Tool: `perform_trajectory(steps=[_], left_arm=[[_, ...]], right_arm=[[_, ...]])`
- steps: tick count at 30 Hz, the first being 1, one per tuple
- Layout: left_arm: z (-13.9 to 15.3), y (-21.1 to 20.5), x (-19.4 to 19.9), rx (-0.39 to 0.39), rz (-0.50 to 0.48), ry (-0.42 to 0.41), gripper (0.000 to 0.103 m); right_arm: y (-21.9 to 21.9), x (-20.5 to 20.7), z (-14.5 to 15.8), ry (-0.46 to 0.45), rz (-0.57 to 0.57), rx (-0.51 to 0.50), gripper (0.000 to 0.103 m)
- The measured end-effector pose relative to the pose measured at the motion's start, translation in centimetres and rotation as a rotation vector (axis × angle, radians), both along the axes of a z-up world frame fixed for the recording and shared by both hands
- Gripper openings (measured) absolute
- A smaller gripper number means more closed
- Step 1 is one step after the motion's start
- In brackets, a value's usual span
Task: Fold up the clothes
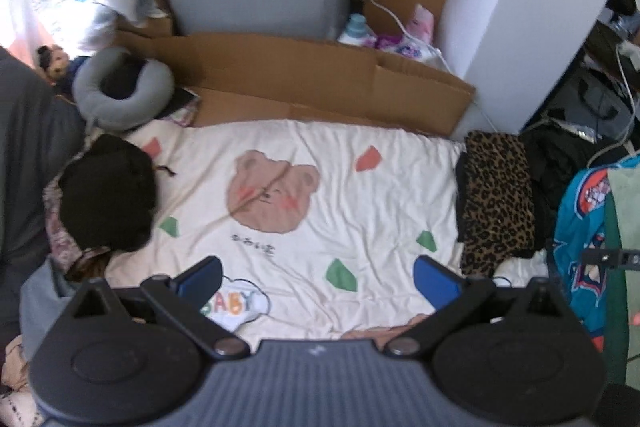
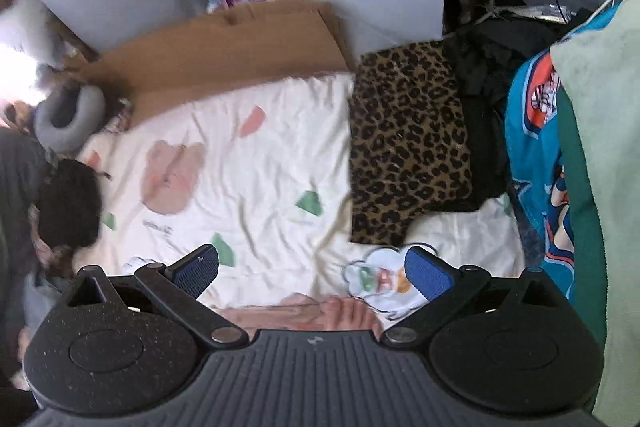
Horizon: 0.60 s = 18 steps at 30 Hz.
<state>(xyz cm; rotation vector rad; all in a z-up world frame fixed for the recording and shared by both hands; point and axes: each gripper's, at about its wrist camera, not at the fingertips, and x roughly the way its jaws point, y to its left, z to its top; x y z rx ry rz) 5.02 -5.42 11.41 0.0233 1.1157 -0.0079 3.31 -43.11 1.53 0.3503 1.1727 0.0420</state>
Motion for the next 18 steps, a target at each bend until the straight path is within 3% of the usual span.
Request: perform_trajectory(steps=[7, 12, 18], left_arm=[[2.6, 2.2, -2.5, 0.015, 0.016, -0.034, 0.103], [2.8, 3.9, -4.6, -0.001, 0.055, -0.043, 0.103], [2.3, 6.0, -7.4, -0.017, 0.104, -0.040, 0.103]], right_arm=[[1.8, -1.1, 3.6, -0.029, 0.002, -0.010, 0.102], [4.1, -2.6, 4.5, -0.022, 0.046, 0.066, 0.102], [7.0, -4.5, 5.2, -0.026, 0.102, 0.067, 0.102]])
